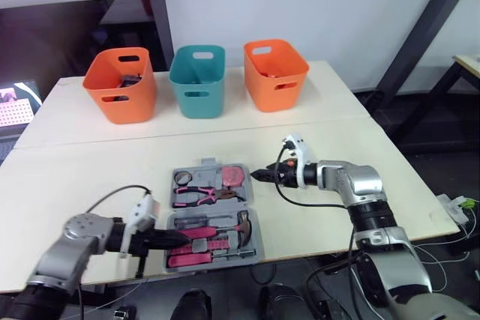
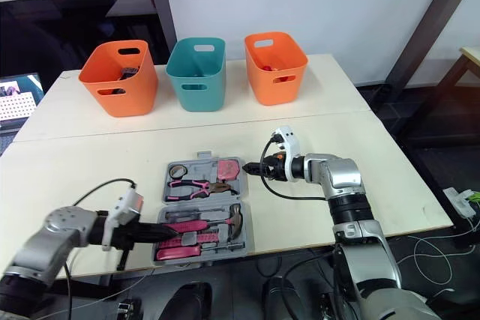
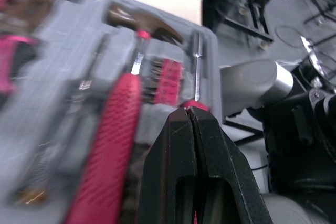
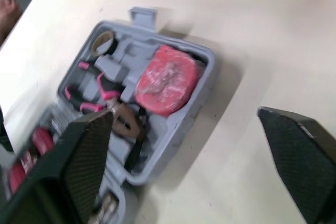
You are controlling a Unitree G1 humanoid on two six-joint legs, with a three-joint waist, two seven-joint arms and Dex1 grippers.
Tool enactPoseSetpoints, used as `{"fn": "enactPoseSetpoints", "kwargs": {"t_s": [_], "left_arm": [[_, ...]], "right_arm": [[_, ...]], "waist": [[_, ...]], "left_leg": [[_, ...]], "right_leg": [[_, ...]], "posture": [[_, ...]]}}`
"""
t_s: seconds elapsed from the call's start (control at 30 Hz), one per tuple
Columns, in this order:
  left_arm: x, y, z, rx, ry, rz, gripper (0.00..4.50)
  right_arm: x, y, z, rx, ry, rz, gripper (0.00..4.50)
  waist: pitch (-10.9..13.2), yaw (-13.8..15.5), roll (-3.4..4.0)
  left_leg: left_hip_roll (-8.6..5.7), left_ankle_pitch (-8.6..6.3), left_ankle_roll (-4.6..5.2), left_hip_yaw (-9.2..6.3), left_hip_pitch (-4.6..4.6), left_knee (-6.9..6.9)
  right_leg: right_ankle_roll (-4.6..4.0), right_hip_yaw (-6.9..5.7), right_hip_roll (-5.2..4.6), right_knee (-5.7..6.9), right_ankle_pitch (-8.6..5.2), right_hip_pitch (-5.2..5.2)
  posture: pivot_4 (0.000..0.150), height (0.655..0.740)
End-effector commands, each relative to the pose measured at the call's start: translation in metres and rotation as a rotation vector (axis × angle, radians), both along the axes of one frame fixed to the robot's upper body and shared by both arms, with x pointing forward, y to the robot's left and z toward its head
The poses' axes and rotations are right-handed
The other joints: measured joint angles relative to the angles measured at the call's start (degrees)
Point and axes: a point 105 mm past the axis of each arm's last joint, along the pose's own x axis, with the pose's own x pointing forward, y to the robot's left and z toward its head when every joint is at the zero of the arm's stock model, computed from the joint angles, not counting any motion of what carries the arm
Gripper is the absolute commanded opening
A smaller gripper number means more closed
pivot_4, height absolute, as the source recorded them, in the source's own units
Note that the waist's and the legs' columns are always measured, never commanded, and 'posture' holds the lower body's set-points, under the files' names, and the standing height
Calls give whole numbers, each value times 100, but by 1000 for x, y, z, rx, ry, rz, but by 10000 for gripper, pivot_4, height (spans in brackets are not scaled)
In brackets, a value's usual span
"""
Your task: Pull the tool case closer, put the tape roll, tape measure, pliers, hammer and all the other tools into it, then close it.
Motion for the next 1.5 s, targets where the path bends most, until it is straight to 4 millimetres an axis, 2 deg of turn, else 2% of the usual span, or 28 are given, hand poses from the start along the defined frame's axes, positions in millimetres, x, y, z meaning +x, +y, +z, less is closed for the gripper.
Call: {"fn": "enactPoseSetpoints", "kwargs": {"t_s": [0.03,0.13,0.23,0.47,0.63,0.77,0.9,1.03,1.23,1.33,1.5], "left_arm": [[2,-1,-12,61,-19,26,0],[3,1,-24,112,-13,54,0],[4,5,-34,157,12,94,0],[-3,12,-47,219,65,98,0],[-7,12,-46,213,78,101,0],[-11,11,-45,192,100,114,0],[-10,10,-42,165,101,130,0],[-3,10,-33,115,71,160,0],[12,8,3,-24,13,209,0],[10,18,17,-27,34,237,0],[-8,44,43,-49,90,273,0]], "right_arm": [[8,5,0,34,41,-37,44238],[10,12,-10,41,87,-46,44238],[14,31,-19,66,100,-23,44238],[12,64,-28,175,156,36,44238],[11,76,-11,353,171,69,44238],[14,74,15,539,166,83,44238],[14,69,22,575,158,102,44238],[13,65,29,585,146,125,44238],[5,62,40,582,127,196,44238],[-1,59,42,557,103,237,44238],[-15,57,51,570,69,312,44238]], "waist": [[0,-2,1],[1,-11,2],[-1,-32,9],[-8,-62,19],[-9,-67,21],[-8,-72,23],[-8,-88,23],[-7,-85,24],[-1,-53,22],[2,-58,19],[6,-56,23]], "left_leg": [[0,0,0,-1,-2,0],[0,0,0,0,-2,0],[0,0,0,2,7,1],[2,1,2,-3,29,2],[2,1,2,-2,30,-1],[3,1,3,0,28,-10],[7,1,3,-1,28,-13],[11,0,3,-4,24,-15],[11,0,3,-5,13,-13],[11,0,3,-5,6,-11],[11,-3,6,-2,-2,-18]], "right_leg": [[1,0,1,0,0,-1],[2,2,3,0,1,-2],[2,4,2,1,0,4],[11,6,9,6,-4,14],[9,13,12,6,-4,13],[-7,20,17,6,7,7],[-4,23,26,6,5,4],[9,24,31,4,-4,0],[4,26,33,5,-1,-10],[6,26,33,4,-2,-15],[4,27,31,-1,-1,-23]], "posture": [[1500,7400],[1500,7400],[1500,7400],[1500,7400],[1500,7400],[1500,7400],[1500,7400],[1500,7400],[1500,7400],[1500,7400],[1500,7400]]}}
